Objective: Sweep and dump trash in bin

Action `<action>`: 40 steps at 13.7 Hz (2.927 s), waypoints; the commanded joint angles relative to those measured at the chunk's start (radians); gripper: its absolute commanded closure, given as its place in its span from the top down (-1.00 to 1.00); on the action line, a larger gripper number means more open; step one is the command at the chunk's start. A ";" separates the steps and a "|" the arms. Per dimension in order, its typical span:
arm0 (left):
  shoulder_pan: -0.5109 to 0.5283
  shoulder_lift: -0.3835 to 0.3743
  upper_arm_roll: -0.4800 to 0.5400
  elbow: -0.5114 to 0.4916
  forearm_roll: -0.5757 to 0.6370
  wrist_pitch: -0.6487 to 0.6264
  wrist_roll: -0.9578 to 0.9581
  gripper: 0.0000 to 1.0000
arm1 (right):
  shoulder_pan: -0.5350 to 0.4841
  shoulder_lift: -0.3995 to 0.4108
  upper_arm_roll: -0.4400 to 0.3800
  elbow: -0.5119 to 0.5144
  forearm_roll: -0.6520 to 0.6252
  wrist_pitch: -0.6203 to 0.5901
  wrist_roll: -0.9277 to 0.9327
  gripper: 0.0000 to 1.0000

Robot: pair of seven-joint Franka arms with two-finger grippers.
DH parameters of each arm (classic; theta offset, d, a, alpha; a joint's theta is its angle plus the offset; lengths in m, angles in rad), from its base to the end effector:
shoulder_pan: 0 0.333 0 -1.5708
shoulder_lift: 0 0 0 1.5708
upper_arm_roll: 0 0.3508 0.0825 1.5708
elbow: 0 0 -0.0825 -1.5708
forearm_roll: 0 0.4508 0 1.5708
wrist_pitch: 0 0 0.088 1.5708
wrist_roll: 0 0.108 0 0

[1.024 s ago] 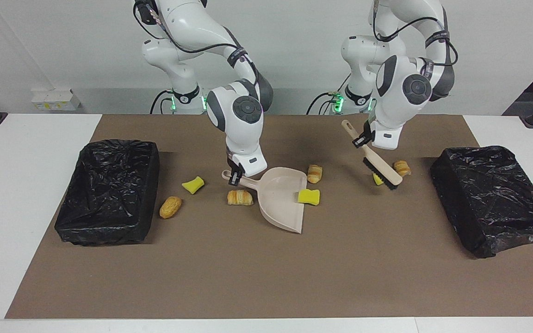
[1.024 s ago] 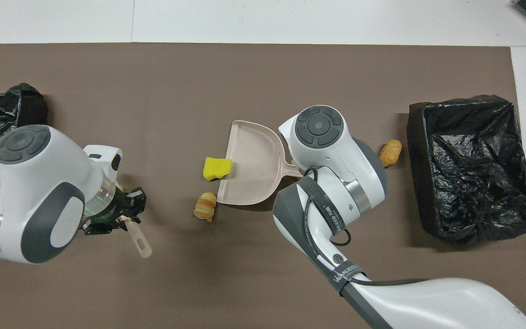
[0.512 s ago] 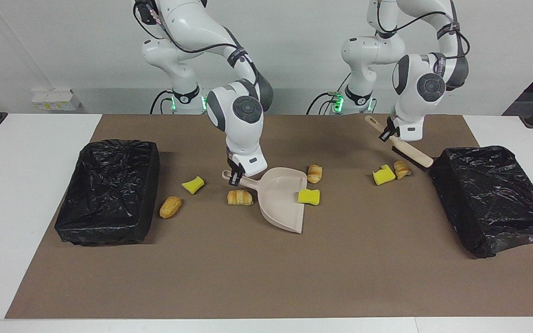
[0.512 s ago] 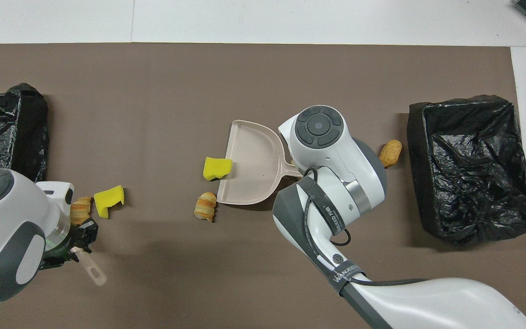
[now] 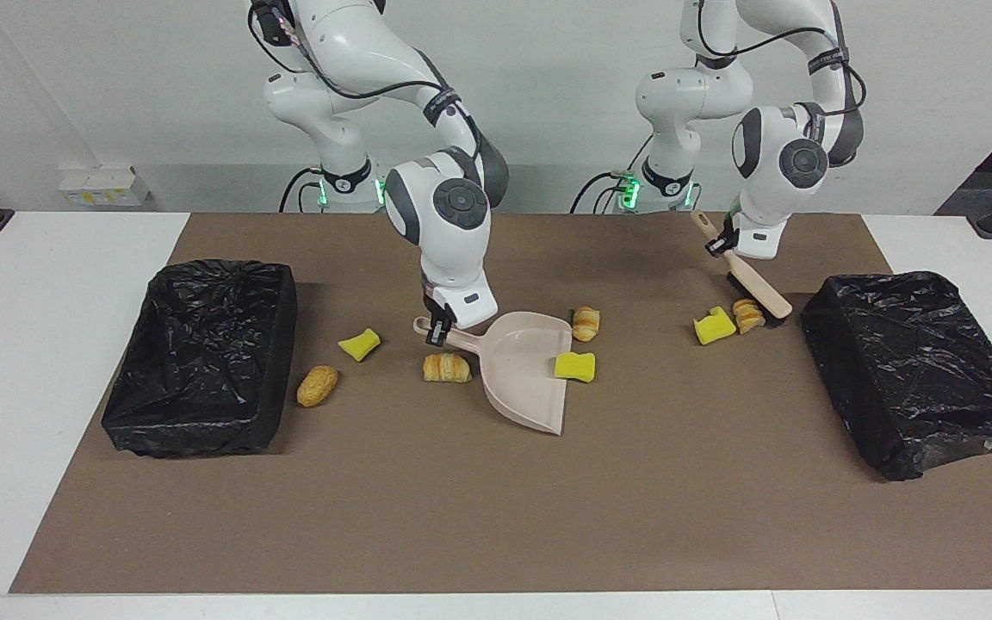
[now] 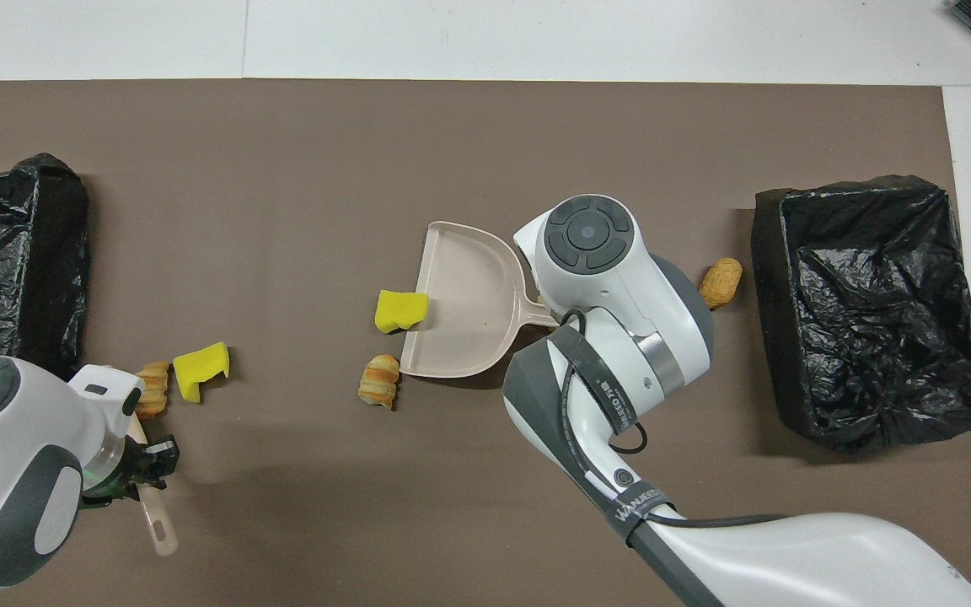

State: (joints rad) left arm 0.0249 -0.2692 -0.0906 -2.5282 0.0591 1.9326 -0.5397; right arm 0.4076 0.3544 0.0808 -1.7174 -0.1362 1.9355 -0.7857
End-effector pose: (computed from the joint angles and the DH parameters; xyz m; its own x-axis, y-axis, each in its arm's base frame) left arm 0.4350 -0.0232 0.3397 0.8609 0.4481 -0.2409 0.3995 -0.8886 -0.2254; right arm 0.6308 0.3193 0.3713 0.2346 0.9587 -0.1610 0.9696 -0.2426 -0.0318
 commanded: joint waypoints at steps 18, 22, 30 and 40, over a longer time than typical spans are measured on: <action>-0.503 0.281 -0.011 0.261 -0.508 0.244 0.020 -1.00 | 0.043 -0.058 0.010 -0.082 0.012 0.020 -0.099 -1.00; -0.551 0.357 -0.021 0.353 -0.528 0.270 0.023 -1.00 | 0.040 -0.060 0.011 -0.087 0.015 0.025 -0.102 -1.00; -0.439 0.363 -0.009 0.608 -0.518 -0.009 0.010 -1.00 | -0.012 -0.044 0.011 -0.042 0.033 0.019 -0.119 -1.00; -0.450 0.266 -0.008 0.458 -0.476 -0.021 -0.074 -1.00 | -0.122 -0.212 0.007 -0.034 0.083 -0.266 -0.276 -1.00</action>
State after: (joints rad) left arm -0.4122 0.0343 -0.1005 -2.0020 -0.4365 1.8740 -0.5745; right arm 0.2961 0.1890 0.0805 -1.6966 -0.0532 1.6957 -1.0178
